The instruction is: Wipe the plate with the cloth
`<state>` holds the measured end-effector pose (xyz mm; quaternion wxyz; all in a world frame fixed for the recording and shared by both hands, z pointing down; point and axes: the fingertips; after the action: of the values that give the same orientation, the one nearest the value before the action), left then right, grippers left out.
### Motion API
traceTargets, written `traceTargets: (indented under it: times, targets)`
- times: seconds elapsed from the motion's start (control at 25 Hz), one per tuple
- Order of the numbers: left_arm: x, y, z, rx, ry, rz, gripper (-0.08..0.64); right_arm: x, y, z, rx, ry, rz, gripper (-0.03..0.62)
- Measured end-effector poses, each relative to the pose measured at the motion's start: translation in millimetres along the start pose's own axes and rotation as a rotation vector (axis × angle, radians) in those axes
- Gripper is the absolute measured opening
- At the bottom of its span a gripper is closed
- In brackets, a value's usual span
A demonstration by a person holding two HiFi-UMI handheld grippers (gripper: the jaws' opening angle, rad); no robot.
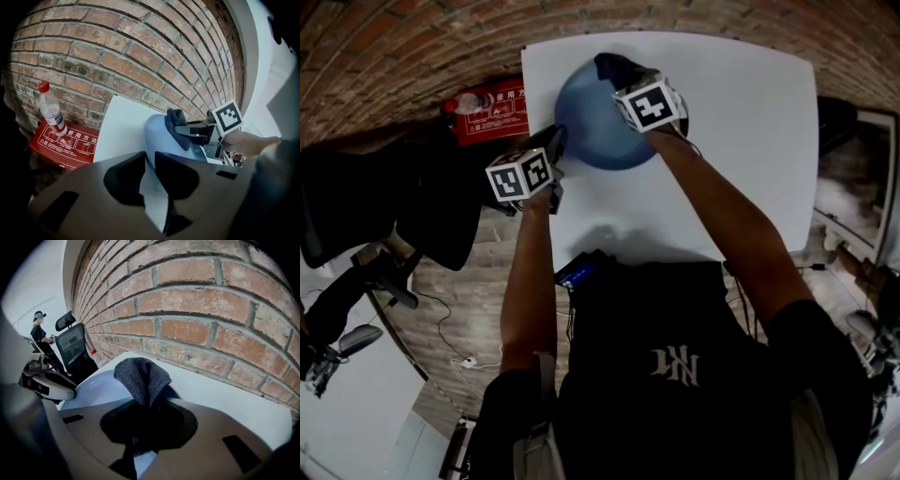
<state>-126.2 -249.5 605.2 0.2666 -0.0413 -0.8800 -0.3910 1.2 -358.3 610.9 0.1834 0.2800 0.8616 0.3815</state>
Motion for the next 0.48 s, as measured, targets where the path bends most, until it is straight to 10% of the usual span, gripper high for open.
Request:
traceTargets:
  times: [0.48]
  targets:
    - [-7,4,-2,-0.008,0.02,0.014,0.054,-33,22,36,0.056,0.067,-0.109,0.091]
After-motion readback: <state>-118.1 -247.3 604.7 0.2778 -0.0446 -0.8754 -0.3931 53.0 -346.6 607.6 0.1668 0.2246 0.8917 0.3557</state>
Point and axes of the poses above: the fingertips, and each gripper's own axes: z backward along the fingers, x to its left, y out of its underside, and after that the axes turned 11 degrees about -x, right-handed
